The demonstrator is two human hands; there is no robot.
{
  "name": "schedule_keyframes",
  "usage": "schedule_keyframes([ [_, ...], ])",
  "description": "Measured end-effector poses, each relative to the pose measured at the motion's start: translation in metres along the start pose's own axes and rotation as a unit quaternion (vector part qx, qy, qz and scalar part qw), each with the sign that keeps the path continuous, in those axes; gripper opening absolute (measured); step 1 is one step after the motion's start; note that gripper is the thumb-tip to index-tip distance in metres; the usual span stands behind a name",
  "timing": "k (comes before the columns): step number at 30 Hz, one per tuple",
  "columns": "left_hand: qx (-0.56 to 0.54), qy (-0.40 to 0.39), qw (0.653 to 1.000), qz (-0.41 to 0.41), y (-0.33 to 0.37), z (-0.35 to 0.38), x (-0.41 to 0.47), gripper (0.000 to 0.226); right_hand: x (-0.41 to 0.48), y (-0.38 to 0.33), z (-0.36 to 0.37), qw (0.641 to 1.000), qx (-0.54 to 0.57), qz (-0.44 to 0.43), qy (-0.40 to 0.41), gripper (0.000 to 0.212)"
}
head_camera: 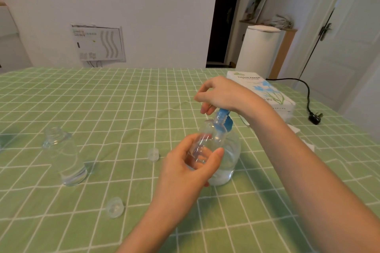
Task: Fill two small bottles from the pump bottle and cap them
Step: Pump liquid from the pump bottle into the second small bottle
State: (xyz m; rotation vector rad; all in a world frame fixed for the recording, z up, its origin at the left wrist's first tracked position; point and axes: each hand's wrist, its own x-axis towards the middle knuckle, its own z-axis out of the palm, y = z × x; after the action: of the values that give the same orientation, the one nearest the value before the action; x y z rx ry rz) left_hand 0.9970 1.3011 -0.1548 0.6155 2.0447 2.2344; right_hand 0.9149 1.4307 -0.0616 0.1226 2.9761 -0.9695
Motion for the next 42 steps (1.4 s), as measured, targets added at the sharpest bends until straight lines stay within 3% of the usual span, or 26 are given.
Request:
schedule_keyframes([
  [15,-0.002,0.002,1.000,-0.006,-0.002,-0.001,-0.002,0.022,0.000,0.004,0.010,0.999,0.025,0.014,-0.030,0.020],
  [26,0.011,-0.002,1.000,0.006,0.000,-0.001,0.002,0.022,0.001,0.001,-0.003,1.000,-0.003,-0.010,0.004,0.020],
  [42,0.004,0.002,1.000,-0.016,0.001,-0.002,-0.001,0.022,0.001,0.004,0.010,0.999,0.024,0.008,-0.044,0.021],
])
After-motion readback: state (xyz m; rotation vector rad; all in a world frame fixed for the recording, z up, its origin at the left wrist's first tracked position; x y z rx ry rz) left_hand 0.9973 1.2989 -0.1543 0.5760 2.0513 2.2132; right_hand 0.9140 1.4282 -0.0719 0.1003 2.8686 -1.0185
